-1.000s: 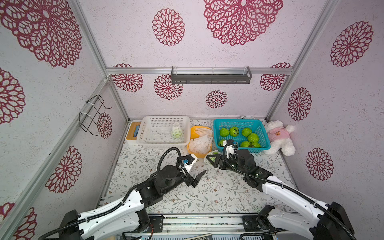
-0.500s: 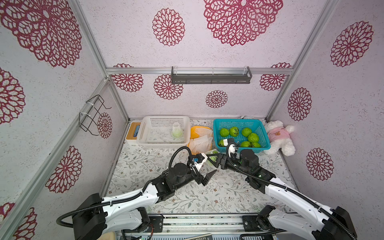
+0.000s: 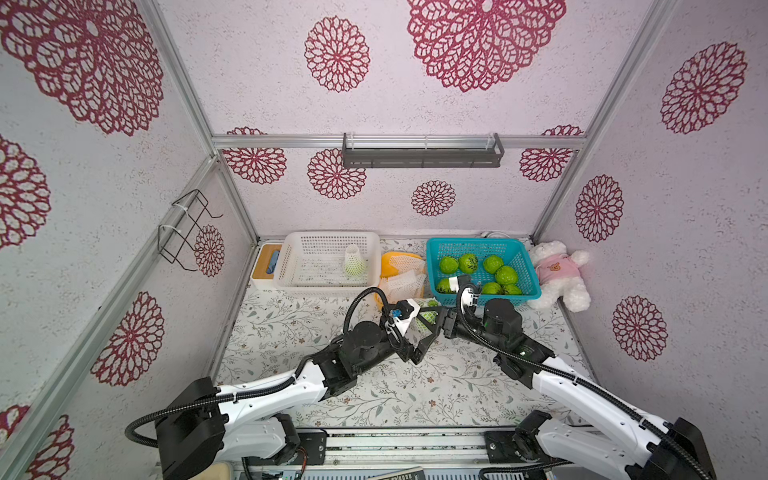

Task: Sleeve custard apples in foam nets
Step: Pick up the custard apple from the center of the board.

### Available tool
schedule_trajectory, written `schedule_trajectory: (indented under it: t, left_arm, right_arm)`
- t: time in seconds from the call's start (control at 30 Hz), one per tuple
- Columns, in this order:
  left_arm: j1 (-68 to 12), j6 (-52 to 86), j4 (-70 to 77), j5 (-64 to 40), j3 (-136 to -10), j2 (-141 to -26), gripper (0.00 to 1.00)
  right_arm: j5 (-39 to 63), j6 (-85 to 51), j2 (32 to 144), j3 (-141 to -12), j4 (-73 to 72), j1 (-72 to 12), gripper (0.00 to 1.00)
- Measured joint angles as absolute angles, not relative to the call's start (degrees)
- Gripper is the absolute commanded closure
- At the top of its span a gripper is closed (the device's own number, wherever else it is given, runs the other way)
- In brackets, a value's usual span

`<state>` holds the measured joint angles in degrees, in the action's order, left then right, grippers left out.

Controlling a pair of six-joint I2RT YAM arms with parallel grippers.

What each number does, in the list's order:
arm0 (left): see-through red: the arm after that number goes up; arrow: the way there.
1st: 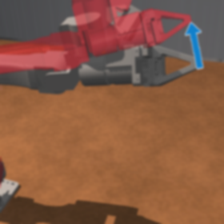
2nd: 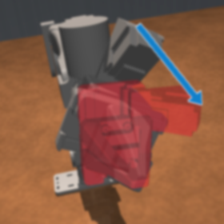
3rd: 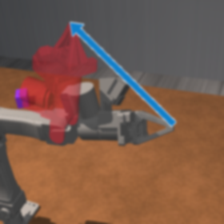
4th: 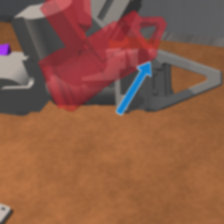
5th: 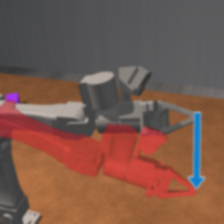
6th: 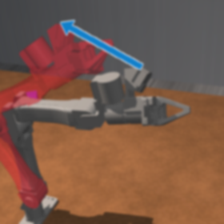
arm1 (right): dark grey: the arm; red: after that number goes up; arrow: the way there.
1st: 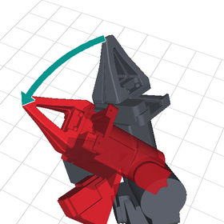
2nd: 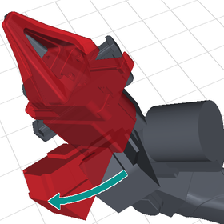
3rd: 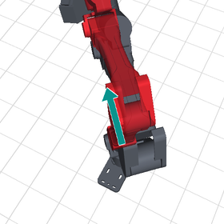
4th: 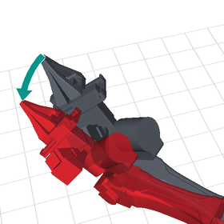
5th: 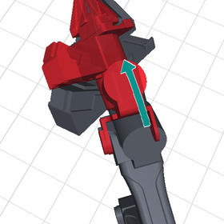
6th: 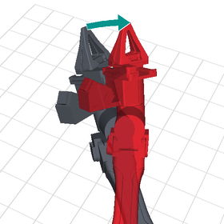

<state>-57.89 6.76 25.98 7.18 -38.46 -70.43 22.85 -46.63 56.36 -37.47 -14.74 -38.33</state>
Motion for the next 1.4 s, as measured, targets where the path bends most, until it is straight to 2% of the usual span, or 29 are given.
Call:
schedule_trajectory:
  t: [0.2,0.43,0.6,0.7,0.77,0.9,0.93,0.97,1.17,1.4]
  left_arm:
    - [-58.11,5.54,27.53,8.62,-38.46,-70.37,0.03]
    - [-58.11,3.90,27.66,5.21,-38.52,-70.89,0.01]
    - [-58.08,2.79,27.62,2.81,-38.57,-71.20,0.16]
    - [-57.82,2.26,26.68,2.07,-39.29,-71.22,0.30]
    - [-57.74,2.09,25.39,1.87,-39.99,-71.22,0.36]
    - [-57.67,1.89,24.29,1.67,-40.45,-71.22,0.45]
    - [-57.69,1.87,24.18,1.45,-40.45,-71.22,0.47]
    - [-57.71,1.87,24.12,1.23,-40.45,-71.24,0.48]
    - [-56.58,3.03,24.32,0.45,-40.45,-71.16,0.50]
    - [-49.54,6.94,24.27,-0.49,-40.38,-69.87,0.51]
  right_arm:
    - [23.51,-46.61,54.63,-37.36,-14.94,-38.37,0.33]
    - [26.89,-46.65,54.83,-37.15,-15.27,-38.37,0.33]
    - [28.86,-46.65,55.27,-37.15,-15.42,-38.37,0.33]
    - [29.08,-46.63,55.27,-37.15,-15.57,-38.33,0.30]
    - [28.99,-46.63,55.27,-37.15,-15.70,-38.24,0.26]
    - [28.88,-46.54,55.27,-37.15,-15.66,-38.17,0.08]
    - [28.91,-46.24,55.27,-37.15,-15.66,-38.20,0.02]
    - [28.93,-45.84,55.24,-37.15,-15.64,-38.24,0.01]
    - [27.70,-43.31,52.95,-37.15,-14.09,-38.37,0.01]
    - [21.78,-39.57,49.04,-38.61,-7.07,-38.28,0.01]
